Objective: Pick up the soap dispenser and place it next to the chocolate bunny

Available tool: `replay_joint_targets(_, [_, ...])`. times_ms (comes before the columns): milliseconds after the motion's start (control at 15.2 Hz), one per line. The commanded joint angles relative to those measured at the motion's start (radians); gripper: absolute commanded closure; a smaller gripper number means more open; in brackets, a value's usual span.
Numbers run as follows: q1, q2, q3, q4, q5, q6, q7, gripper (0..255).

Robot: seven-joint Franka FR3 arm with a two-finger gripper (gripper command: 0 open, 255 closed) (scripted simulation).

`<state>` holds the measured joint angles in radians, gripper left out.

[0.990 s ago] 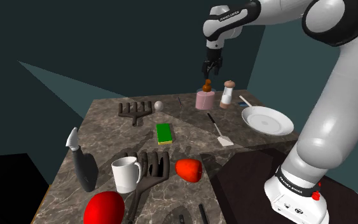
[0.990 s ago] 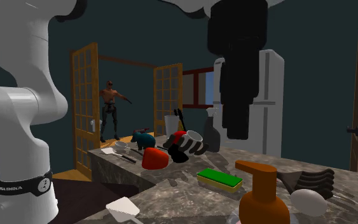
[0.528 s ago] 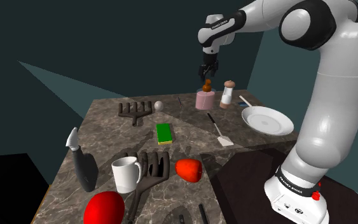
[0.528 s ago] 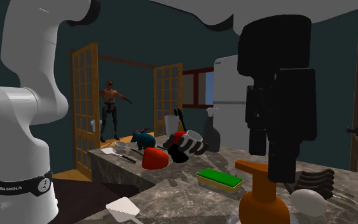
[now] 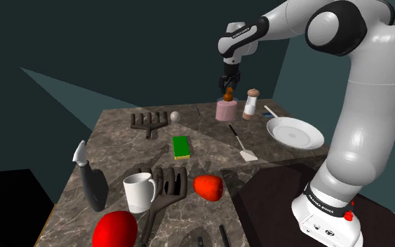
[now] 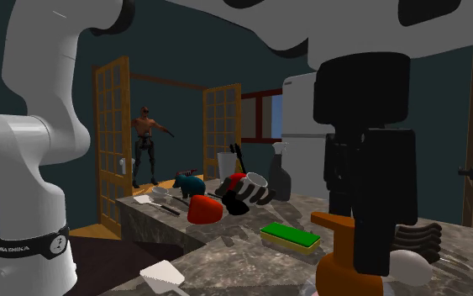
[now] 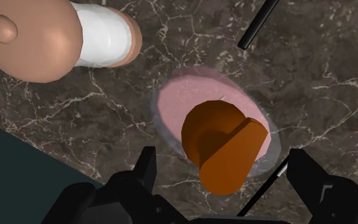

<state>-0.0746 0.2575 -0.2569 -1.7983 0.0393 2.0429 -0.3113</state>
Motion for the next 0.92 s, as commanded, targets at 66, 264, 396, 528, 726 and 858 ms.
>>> replay_joint_targets(66, [0.000,0.000,0.000,0.000,0.000,0.001,0.000,0])
replay_joint_targets(264, [0.000,0.000,0.000,0.000,0.000,0.001,0.000,255])
replay_joint_targets(396, [0.000,0.000,0.000,0.000,0.000,0.001,0.000,255])
replay_joint_targets(528, [0.000,0.000,0.000,0.000,0.000,0.000,0.000,255])
replay_joint_targets(726, [0.000,0.000,0.000,0.000,0.000,0.001,0.000,255])
replay_joint_targets(858, [0.000,-0.004,0.000,0.007,-0.001,-0.011,0.001,255])
